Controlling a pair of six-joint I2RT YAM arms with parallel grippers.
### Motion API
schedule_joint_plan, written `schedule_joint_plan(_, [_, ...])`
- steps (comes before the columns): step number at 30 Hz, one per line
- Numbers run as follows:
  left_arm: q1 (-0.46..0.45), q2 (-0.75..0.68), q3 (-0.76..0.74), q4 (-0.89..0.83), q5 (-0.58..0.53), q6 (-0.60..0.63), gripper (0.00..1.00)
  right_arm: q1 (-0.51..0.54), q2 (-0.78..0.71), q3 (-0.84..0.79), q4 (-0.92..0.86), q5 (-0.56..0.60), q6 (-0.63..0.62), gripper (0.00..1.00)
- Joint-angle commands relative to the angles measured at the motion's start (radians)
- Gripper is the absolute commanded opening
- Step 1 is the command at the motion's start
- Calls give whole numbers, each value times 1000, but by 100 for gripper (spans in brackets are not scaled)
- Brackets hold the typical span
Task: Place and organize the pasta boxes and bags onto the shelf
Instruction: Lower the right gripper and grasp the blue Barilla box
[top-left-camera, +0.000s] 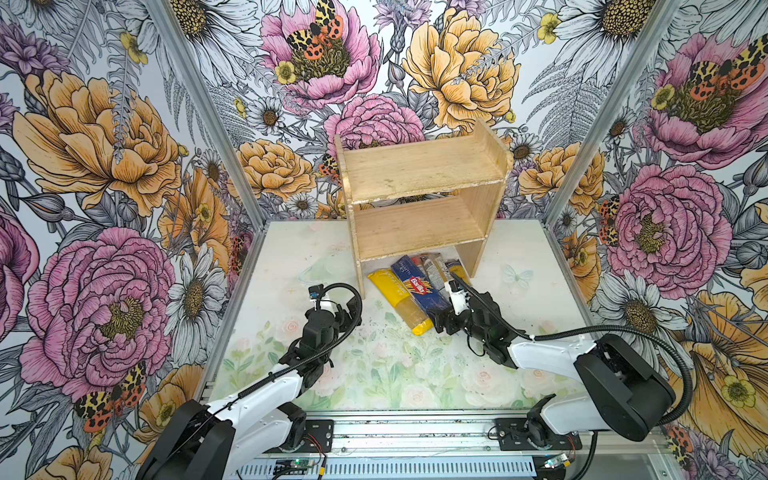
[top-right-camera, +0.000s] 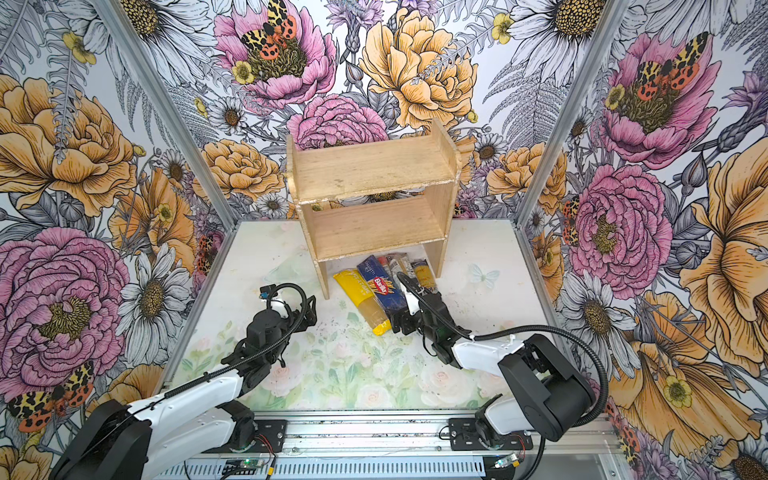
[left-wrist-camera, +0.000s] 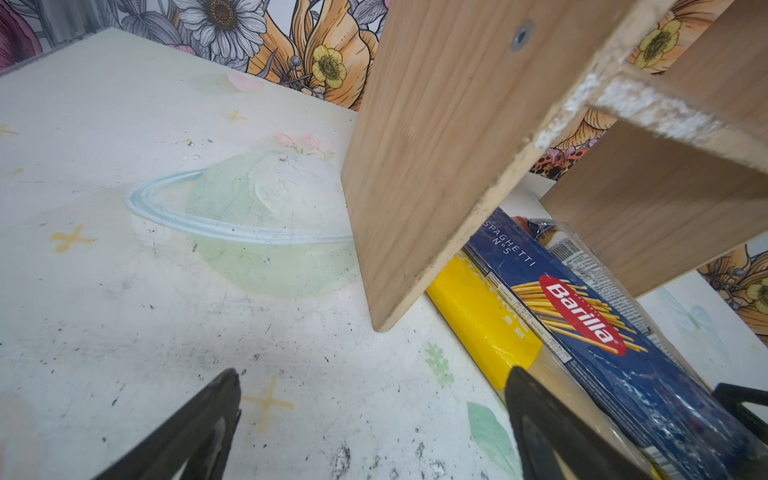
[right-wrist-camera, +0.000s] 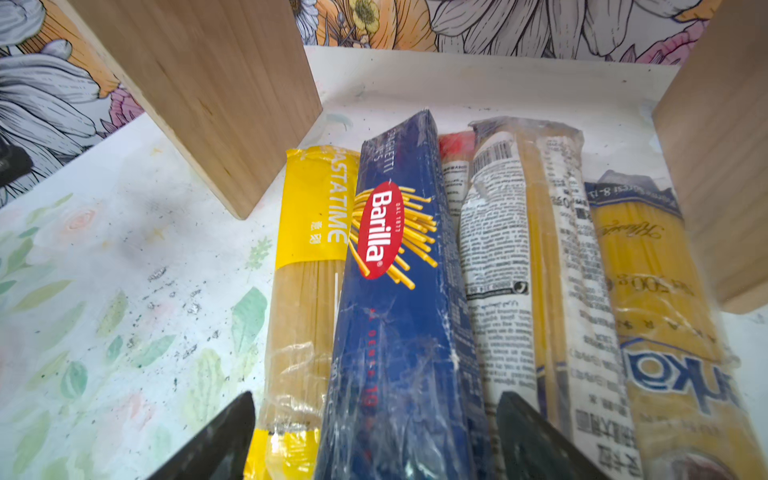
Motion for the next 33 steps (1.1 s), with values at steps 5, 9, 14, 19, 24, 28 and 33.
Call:
schedule_joint_plan(5, [-7, -37, 3, -43, -9, -7, 99, 23, 65, 52, 11, 82, -26, 92])
schedule_joint_plan(9, [-8, -50, 7, -66, 3, -10, 99, 22, 40, 66, -11, 92, -58, 94])
schedule_joint_plan(14, [-7, -60, 4, -80, 3, -18, 99, 28, 112, 172, -154, 89, -121, 92])
schedule_joint_plan(19, [-8, -83, 2, -100, 5, -20, 99, 66, 206, 259, -277, 173, -177, 91])
schedule_joint_plan(24, [-8, -104, 4, -114, -9, -10, 99, 91, 228, 270, -299, 217, -178, 87])
schedule_joint_plan(28, [-8, -102, 8, -115, -9, -13, 99, 95, 238, 271, -334, 243, -166, 80])
schedule_joint_plan(33, [-8, -93, 11, -111, -8, -15, 99, 103, 257, 258, -345, 214, -163, 72])
